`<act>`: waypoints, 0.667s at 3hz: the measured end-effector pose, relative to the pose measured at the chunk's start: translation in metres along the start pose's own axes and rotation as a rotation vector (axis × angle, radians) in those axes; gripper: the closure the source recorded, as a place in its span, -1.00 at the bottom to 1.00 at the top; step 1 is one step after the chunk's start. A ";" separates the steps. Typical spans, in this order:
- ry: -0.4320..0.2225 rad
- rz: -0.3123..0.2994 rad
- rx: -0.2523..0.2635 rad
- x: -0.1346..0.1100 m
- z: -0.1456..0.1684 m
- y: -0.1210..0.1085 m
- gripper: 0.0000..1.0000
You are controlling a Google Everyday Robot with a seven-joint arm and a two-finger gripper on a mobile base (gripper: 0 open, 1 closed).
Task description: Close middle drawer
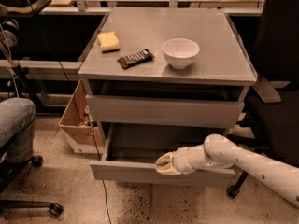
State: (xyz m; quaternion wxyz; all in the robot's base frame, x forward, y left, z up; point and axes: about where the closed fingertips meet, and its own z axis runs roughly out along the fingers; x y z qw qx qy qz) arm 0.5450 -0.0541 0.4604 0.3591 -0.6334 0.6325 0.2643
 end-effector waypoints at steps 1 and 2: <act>0.003 -0.007 0.008 -0.002 -0.006 0.001 -0.16; 0.017 -0.023 0.019 -0.009 -0.023 0.013 -0.63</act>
Offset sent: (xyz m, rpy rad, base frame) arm -0.0471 -0.0337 0.0547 -0.0553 -0.0778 -0.0110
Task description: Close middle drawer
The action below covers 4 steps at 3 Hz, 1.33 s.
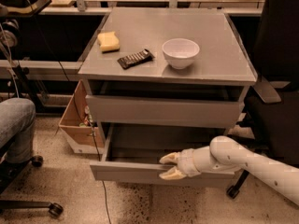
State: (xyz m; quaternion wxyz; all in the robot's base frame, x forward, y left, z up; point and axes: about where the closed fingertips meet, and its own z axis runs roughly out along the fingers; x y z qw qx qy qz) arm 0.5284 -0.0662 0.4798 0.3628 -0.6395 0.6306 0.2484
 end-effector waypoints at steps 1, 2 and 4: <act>0.029 -0.008 0.004 -0.007 -0.024 0.019 -1.00; 0.057 0.018 -0.026 -0.001 -0.032 0.049 -0.71; 0.064 0.082 -0.072 0.033 -0.019 0.085 0.37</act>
Offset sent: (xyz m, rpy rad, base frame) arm -0.0985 -0.0340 0.0033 -0.0954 0.1032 0.0021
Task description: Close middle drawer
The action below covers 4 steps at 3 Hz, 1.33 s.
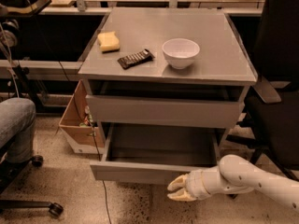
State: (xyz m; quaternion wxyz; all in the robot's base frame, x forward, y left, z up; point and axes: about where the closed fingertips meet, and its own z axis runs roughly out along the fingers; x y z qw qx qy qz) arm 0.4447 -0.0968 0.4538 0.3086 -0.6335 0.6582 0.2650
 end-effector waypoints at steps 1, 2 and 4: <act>0.000 0.000 0.000 0.000 0.000 0.000 0.84; 0.000 0.000 0.000 0.000 0.000 0.000 1.00; 0.017 -0.023 0.088 0.043 -0.012 -0.033 1.00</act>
Offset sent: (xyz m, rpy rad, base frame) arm 0.0000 0.0000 0.0000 0.0000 0.0000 0.0000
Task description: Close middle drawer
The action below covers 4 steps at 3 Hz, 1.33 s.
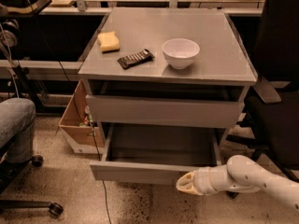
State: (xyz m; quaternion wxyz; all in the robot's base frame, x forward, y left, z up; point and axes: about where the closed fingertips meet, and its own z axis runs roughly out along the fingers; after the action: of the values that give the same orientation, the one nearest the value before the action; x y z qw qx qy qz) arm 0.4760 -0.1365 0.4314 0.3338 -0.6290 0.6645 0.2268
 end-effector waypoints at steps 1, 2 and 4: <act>0.022 -0.023 0.048 0.014 -0.006 -0.022 1.00; 0.027 -0.042 0.065 0.016 -0.004 -0.032 1.00; 0.021 -0.072 0.071 0.023 0.010 -0.050 1.00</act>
Offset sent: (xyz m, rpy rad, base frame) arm 0.0684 -0.0260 -0.0062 -0.0561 -0.1430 -0.0280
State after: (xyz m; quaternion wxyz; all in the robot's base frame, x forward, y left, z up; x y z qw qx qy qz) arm 0.5272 -0.1507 0.4139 0.3570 -0.6425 0.6526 0.1842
